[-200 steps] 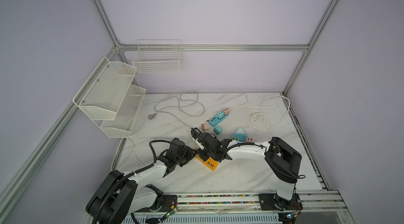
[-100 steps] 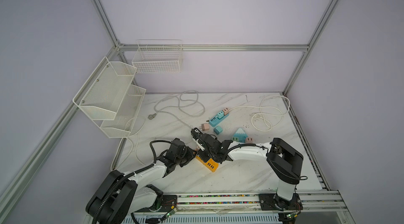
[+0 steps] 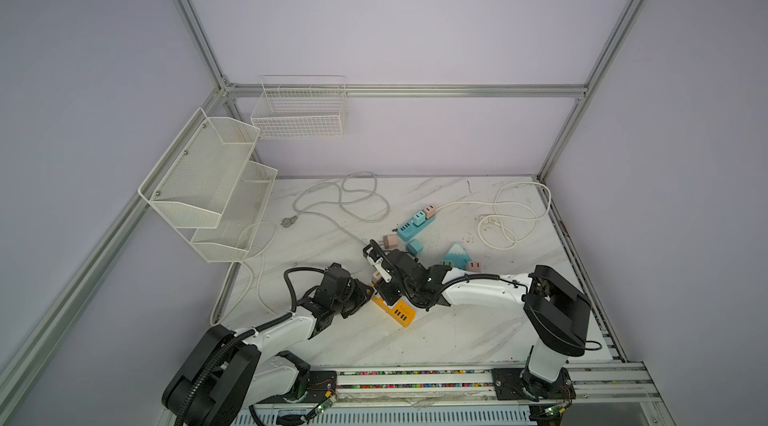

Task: Pull the plug off the socket
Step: 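Pull the pink adapter off the yellow strip with the right gripper, then carry the pink adapter aside and open the right gripper to drop it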

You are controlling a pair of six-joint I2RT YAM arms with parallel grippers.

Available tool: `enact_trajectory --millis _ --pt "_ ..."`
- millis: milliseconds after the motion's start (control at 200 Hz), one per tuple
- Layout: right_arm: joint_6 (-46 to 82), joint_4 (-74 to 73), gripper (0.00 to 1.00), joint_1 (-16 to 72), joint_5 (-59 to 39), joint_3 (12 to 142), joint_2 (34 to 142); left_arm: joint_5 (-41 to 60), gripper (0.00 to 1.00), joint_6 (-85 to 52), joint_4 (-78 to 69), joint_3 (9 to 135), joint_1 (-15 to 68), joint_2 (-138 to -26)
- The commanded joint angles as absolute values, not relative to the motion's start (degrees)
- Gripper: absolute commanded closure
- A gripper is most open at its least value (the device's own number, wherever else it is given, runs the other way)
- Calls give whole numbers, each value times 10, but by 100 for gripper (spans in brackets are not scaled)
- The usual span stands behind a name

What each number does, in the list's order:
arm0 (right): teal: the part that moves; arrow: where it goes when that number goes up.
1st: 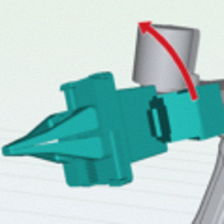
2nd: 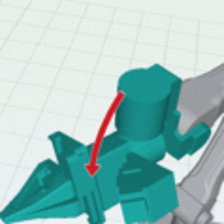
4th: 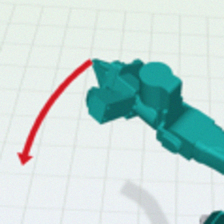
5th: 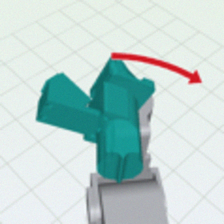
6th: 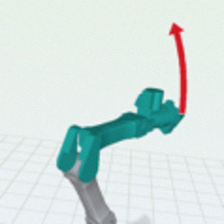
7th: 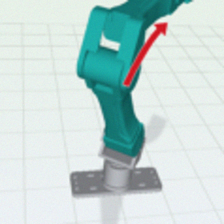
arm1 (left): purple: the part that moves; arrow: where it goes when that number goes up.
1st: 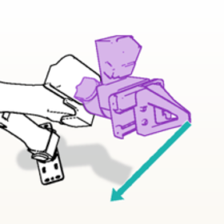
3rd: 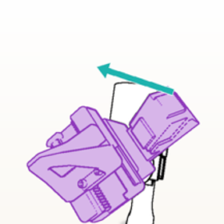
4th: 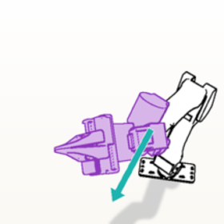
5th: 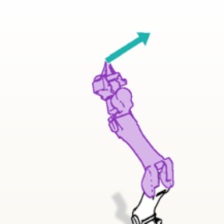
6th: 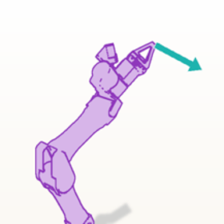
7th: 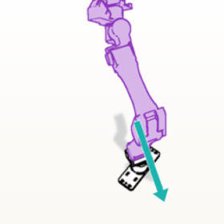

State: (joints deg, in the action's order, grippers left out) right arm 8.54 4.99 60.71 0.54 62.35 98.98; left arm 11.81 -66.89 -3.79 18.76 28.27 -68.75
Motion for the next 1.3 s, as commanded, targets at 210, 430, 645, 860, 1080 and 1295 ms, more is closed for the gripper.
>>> enact_trajectory --millis 210,430,645,860,1080,1295 --pt "173 36 100 552 -30 564 853 136 68 -641 49 224 290 -686" --pt "261 13 100 491 -43 480 754 142 63 -627 58 266 303 -666" --pt "326 9 100 479 -56 406 669 104 60 -620 80 285 335 -648" --pt "388 -30 100 479 -91 326 635 65 60 -616 90 300 371 -644" --pt "420 -94 100 479 -108 255 642 47 60 -609 90 313 391 -648" --pt "438 -143 100 479 -114 217 672 42 59 -603 90 326 399 -660"
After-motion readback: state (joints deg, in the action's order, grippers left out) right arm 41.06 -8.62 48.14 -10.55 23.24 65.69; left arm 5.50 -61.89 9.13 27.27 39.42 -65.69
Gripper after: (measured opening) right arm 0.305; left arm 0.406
